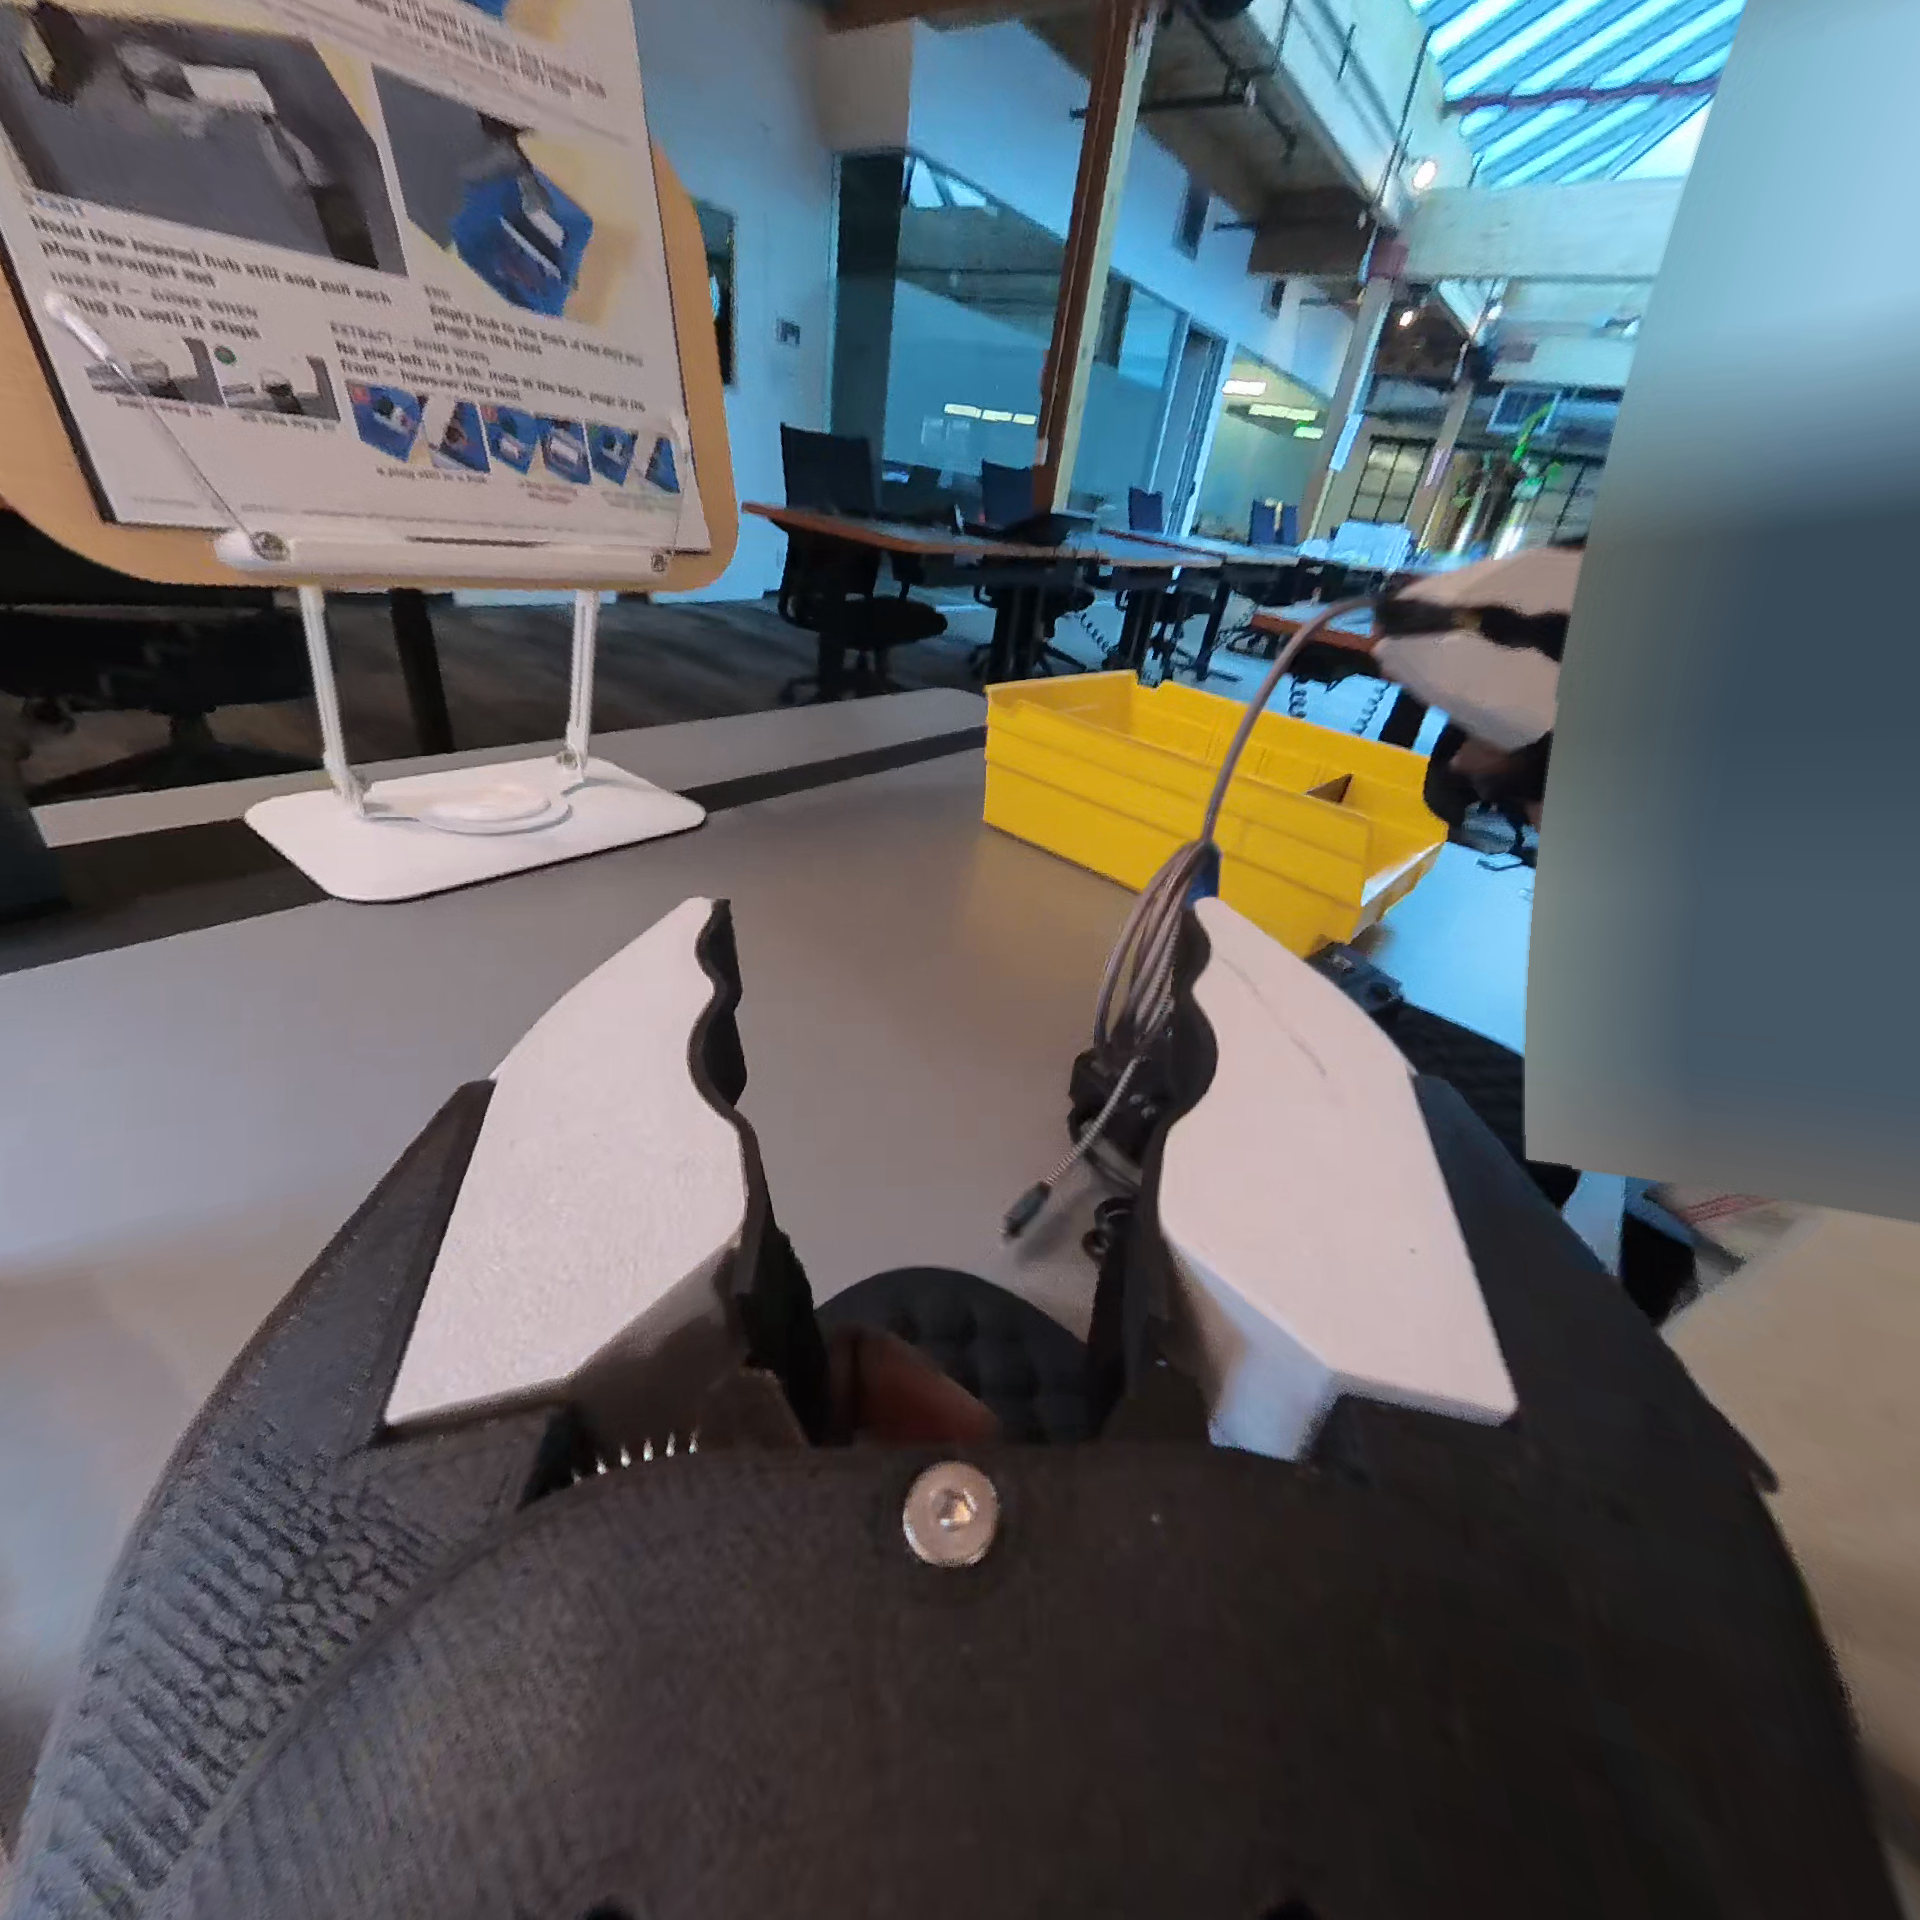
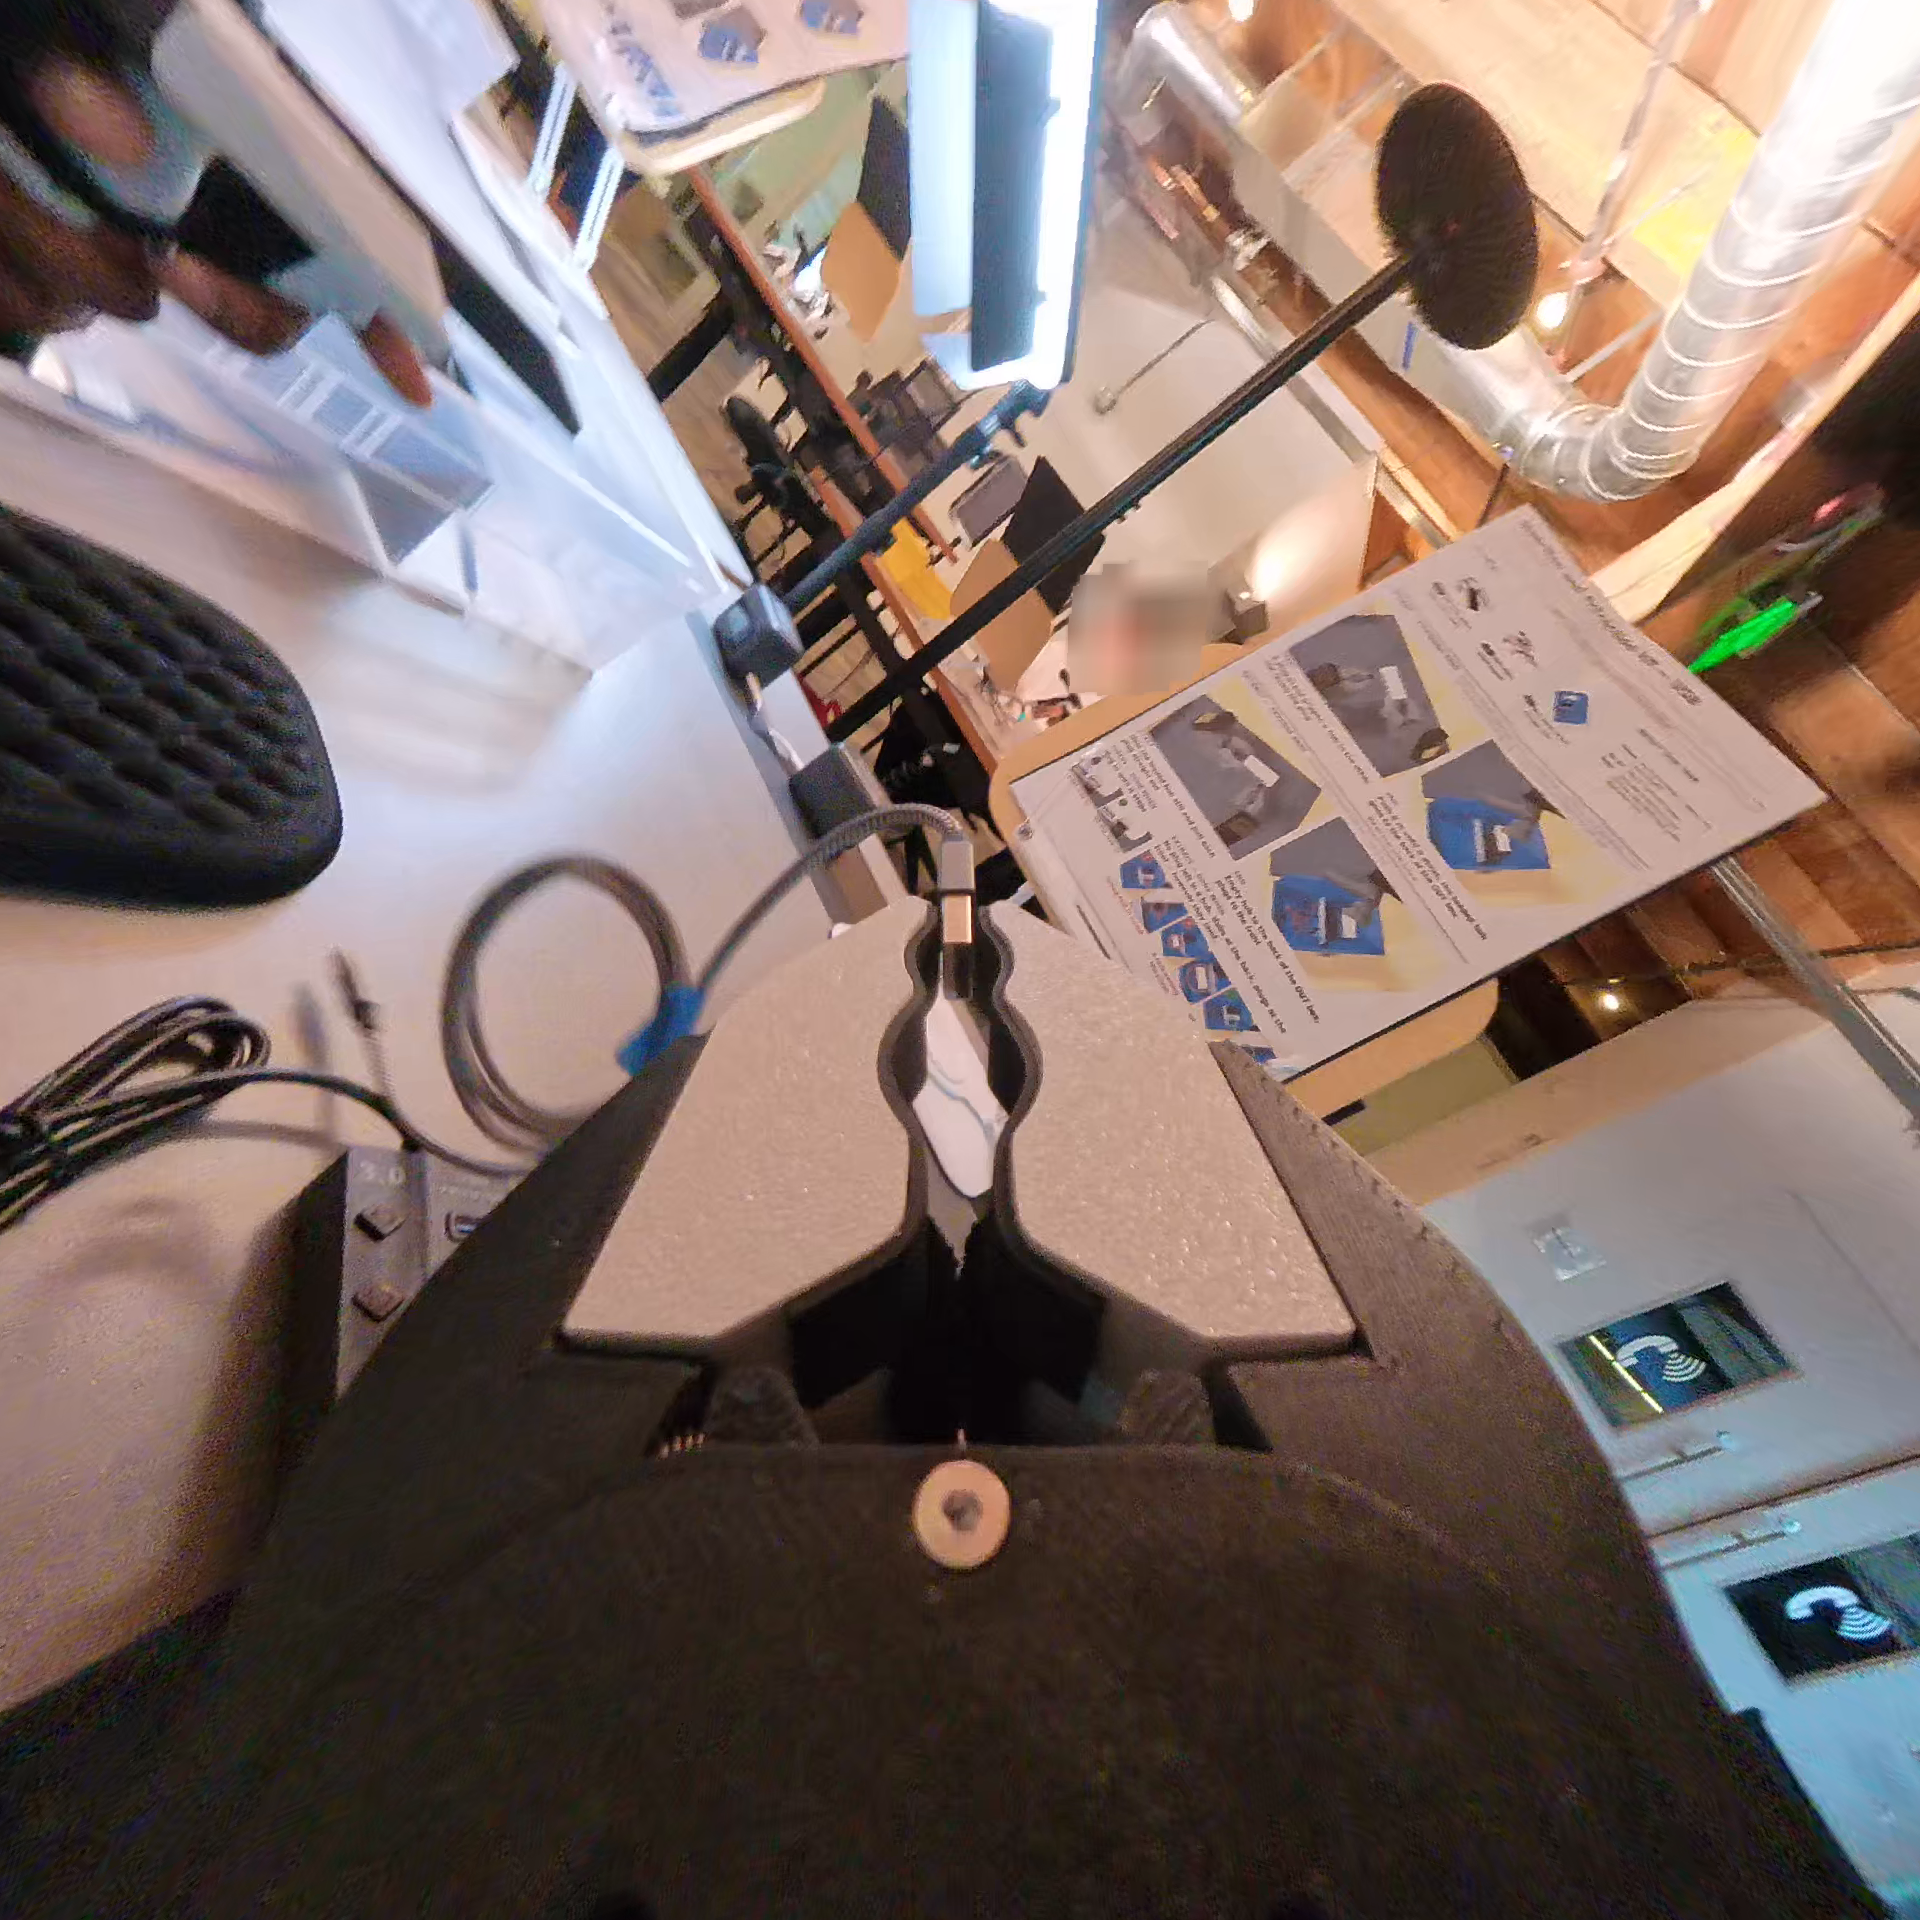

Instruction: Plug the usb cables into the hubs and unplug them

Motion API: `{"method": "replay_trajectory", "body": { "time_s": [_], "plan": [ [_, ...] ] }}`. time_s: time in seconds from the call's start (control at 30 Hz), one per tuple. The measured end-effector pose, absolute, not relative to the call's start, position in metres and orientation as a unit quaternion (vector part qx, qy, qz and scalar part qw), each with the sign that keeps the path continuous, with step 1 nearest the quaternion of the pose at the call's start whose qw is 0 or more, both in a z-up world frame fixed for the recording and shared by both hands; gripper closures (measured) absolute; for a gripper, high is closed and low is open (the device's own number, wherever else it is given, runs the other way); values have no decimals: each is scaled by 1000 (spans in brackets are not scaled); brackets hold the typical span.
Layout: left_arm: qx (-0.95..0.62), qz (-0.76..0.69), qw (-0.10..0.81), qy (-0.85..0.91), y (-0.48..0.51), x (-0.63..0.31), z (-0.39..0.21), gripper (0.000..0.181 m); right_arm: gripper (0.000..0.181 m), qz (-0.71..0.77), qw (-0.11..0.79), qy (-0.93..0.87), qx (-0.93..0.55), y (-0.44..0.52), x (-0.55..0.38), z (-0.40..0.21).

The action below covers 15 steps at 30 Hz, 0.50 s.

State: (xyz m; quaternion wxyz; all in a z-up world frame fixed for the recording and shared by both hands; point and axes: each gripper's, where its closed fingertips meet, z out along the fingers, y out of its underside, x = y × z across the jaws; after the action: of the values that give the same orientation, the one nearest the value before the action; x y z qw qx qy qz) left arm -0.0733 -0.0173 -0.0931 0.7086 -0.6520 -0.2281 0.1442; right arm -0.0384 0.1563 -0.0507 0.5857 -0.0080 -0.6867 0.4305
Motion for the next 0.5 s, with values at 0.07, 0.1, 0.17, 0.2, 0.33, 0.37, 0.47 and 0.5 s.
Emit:
{"method": "replay_trajectory", "body": {
  "time_s": [0.07,0.1,0.17,0.2,0.33,0.37,0.47,0.5],
  "plan": [
    [-636,132,730,-211,-19,-66,-83,103,176,410,581,-703,2,149,-40,-58],
    [-632,127,739,-193,-16,-60,-78,105,176,406,579,-707,6,145,-41,-60],
    [-636,135,745,-150,-6,-47,-72,107,175,406,570,-714,8,139,-42,-62],
    [-642,151,741,-126,1,-42,-70,107,176,408,560,-721,5,136,-43,-64],
    [-647,208,733,-37,32,-19,-67,109,176,392,530,-752,-15,130,-50,-74],
    [-643,187,742,-32,40,-13,-66,110,175,391,521,-759,-21,128,-51,-76],
    [-603,62,793,-54,57,3,-55,113,176,395,505,-767,-35,125,-53,-79],
    [-583,20,810,-65,59,6,-50,114,175,399,499,-768,-41,125,-54,-79]
  ]
}}
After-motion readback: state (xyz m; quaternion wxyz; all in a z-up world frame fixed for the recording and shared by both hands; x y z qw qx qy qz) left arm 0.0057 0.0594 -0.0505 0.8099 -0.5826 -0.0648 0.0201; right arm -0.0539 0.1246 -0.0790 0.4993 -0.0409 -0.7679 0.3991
